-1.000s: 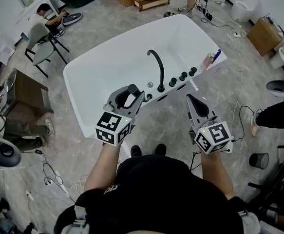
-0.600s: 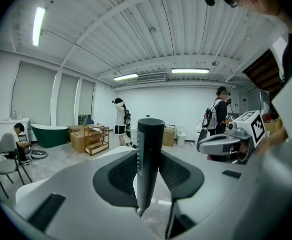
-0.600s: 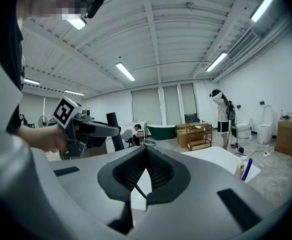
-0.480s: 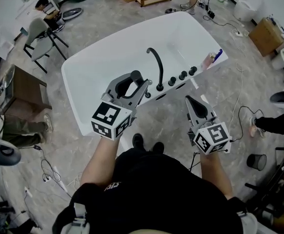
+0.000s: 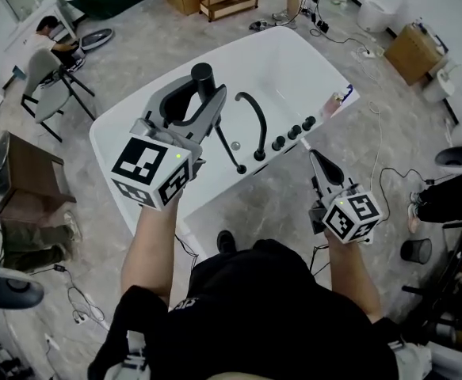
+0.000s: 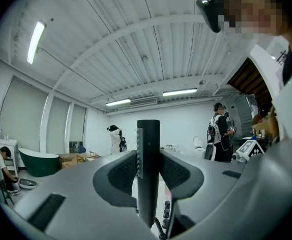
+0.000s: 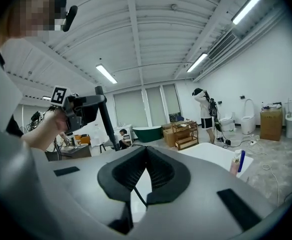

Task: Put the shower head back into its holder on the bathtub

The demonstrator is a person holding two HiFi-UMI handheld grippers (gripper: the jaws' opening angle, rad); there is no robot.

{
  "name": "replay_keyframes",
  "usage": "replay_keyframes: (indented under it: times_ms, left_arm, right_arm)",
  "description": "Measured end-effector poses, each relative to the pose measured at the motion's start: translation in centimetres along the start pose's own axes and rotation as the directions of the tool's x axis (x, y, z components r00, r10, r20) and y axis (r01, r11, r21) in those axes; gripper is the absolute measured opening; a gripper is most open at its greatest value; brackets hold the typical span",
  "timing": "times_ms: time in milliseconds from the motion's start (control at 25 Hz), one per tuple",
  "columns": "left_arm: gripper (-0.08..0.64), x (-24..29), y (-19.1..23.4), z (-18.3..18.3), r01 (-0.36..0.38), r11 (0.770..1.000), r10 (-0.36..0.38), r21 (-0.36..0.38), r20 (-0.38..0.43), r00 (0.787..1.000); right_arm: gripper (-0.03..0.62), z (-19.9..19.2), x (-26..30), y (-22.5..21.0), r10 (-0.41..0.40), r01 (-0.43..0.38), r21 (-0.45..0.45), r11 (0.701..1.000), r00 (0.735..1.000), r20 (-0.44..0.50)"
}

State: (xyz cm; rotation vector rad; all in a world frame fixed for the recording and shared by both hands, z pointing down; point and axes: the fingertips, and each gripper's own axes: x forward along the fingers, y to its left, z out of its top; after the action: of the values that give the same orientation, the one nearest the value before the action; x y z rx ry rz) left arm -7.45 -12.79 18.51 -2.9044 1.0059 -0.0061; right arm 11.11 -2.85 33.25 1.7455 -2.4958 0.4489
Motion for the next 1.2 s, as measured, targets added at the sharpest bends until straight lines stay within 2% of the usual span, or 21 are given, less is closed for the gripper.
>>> replay_keyframes:
  times_ms: [200,400,680,1000,1200]
  left_arm:
    - [0.144,2.0,0.2,-4.6,0.014,0.999,-0.018,-0.049,-0.069,0.997]
    - [0.143,4.2,-0.4,-8.9,0.012,0.997,-0.021,-0.074,-0.129,0.991]
    - [0.144,6.6,-1.4,-14.3,0.015,0.994,-0.037,-0.11,-0.21,0.977]
    - [0.144,8.2,-2.0,-21.1,-0.001,0.987,-0.05,-0.161,-0.316,0.948]
    - [0.143,8.6,-2.7,-25.9,-0.016,0.982,-0.06,-0.189,-0.39,0.919]
  right_arm:
    - [0.014,-0.9,0.8,-0.8,-0.015,0.016,0.013,1.0,0.999,-0.041]
    - [0.014,-1.3,2.5,-2.3,0.004,-0.003,0.027,1.0,0.998,-0.061]
    - [0.014,-4.3,3.9,-3.9,0.027,-0.017,0.085,0.996,0.994,-0.11]
    - [0.014,-7.7,5.0,-5.7,0.035,-0.012,0.135,0.991,0.985,-0.166]
    - [0.014,-9.6,5.0,-6.5,0.034,-0.002,0.169,0.986,0.982,-0.187]
